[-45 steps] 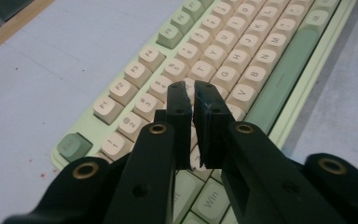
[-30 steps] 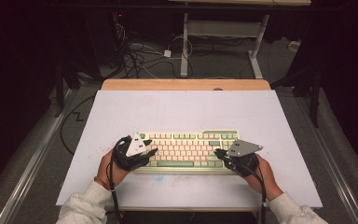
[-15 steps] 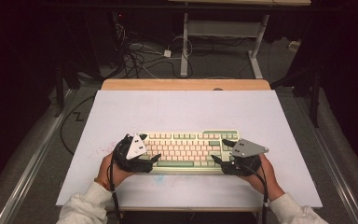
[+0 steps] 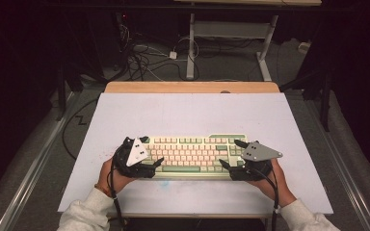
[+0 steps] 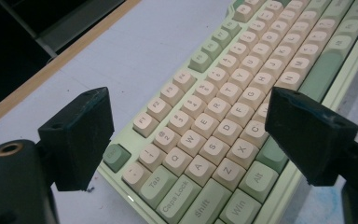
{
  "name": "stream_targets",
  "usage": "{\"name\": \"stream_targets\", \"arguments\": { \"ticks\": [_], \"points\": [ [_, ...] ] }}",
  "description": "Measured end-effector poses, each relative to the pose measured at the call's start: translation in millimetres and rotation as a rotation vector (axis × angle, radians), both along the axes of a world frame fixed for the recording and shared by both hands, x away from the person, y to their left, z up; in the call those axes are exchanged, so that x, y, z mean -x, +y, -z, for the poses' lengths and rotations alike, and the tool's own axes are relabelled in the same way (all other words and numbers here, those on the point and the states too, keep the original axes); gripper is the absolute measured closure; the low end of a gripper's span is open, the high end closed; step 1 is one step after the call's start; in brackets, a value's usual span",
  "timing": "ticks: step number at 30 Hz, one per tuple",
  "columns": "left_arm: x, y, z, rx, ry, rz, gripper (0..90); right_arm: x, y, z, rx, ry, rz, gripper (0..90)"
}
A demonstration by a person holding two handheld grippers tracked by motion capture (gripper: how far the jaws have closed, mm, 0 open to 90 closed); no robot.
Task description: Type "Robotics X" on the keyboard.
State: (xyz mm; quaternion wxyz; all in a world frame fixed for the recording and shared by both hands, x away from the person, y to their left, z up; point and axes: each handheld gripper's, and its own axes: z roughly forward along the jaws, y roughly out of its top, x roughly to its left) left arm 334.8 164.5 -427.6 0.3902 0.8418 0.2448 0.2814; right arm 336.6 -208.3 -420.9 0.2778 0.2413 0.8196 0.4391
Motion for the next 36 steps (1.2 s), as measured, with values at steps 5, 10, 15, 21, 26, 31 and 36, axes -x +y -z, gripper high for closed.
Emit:
{"name": "stream_targets", "arguments": {
  "ticks": [5,10,15,21,26,31,36],
  "points": [
    [3.3,3.8,-1.4,0.000,-0.013,-0.004,14.7,3.3,-4.5,-4.9,-0.013,-0.017,0.009,19.8],
    [6.1,8.8,-2.3,-0.004,-0.024,-0.012,14.7,5.9,-10.7,-8.7,-0.024,-0.037,0.022,19.2],
    [8.9,15.1,-2.9,0.006,-0.035,-0.021,14.7,8.4,-17.2,-12.0,-0.031,-0.055,0.034,19.4],
    [12.7,20.1,-2.6,0.008,-0.044,-0.025,14.7,12.2,-26.1,-14.9,-0.039,-0.066,0.055,19.6],
    [15.8,25.9,-0.5,0.009,-0.046,-0.030,14.7,16.7,-38.7,-14.6,-0.039,-0.072,0.083,19.6],
    [18.2,34.3,2.1,0.020,-0.045,-0.045,14.7,21.7,-53.7,-13.0,-0.042,-0.087,0.119,19.6],
    [20.4,40.4,5.7,0.034,-0.048,-0.052,14.7,27.0,-69.1,-10.2,-0.054,-0.106,0.148,19.7]
  ]
}}
